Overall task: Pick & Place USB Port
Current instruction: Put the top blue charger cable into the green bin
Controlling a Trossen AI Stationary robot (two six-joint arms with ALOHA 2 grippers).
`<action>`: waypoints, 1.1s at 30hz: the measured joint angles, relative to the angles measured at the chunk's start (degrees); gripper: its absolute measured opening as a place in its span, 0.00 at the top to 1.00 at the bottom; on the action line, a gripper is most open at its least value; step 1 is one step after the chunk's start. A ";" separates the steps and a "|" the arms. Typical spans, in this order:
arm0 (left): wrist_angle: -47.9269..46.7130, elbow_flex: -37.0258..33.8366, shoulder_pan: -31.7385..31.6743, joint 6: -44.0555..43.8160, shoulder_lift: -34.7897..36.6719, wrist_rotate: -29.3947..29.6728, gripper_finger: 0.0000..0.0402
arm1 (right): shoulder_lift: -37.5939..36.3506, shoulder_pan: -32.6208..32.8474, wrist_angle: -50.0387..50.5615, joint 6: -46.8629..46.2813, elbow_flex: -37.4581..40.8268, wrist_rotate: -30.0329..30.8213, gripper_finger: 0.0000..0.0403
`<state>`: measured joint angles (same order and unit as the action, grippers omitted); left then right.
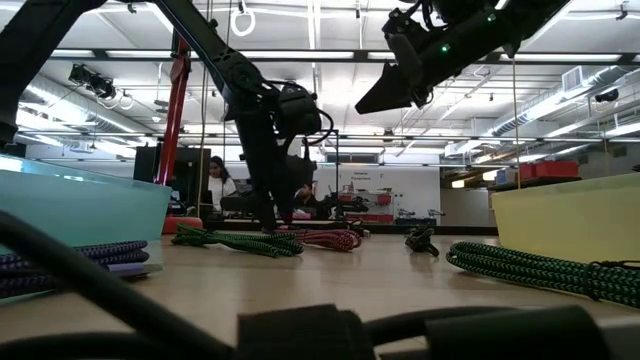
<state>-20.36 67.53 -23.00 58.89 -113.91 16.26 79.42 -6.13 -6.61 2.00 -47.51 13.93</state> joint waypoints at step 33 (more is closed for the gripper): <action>-33.20 14.72 5.05 -44.40 7.13 -9.66 0.97 | -0.02 -3.81 1.99 0.11 0.24 7.65 0.84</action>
<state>-53.56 82.25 -17.96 14.49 -106.78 6.60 79.40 -9.94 -4.62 2.11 -47.26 21.58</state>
